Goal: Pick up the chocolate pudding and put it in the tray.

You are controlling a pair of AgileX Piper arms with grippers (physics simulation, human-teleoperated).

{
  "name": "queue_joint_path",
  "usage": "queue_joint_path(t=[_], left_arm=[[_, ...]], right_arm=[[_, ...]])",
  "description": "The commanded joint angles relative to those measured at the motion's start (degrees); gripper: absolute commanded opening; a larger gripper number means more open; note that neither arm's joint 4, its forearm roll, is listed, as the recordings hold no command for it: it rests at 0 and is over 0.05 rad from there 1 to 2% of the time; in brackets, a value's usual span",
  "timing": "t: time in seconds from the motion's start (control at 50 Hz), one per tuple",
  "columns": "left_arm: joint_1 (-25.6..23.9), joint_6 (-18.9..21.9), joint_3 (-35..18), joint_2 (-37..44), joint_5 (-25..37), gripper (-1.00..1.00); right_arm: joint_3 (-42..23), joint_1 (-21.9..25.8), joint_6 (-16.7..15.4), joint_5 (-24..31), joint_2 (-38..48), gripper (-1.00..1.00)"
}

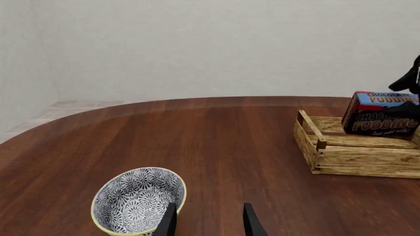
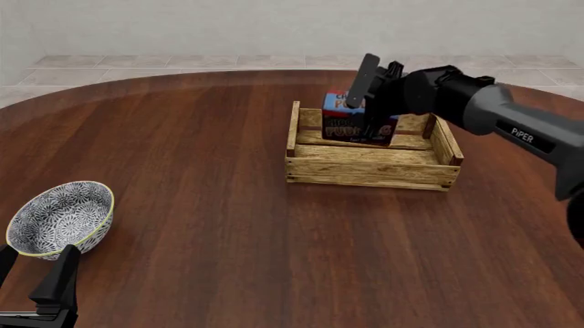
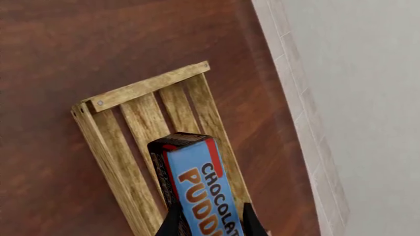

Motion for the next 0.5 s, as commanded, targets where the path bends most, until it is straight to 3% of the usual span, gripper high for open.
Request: queue_joint_path(t=[0.02,0.5], left_arm=[[0.01,0.00,0.00,0.00,0.00,1.00],[0.00,-0.01,0.00,0.01,0.00,1.00]], right_arm=[[0.21,0.04,1.62,-0.68,0.53,-1.00],[0.00,0.22,2.32,-1.75,2.80,-1.00]])
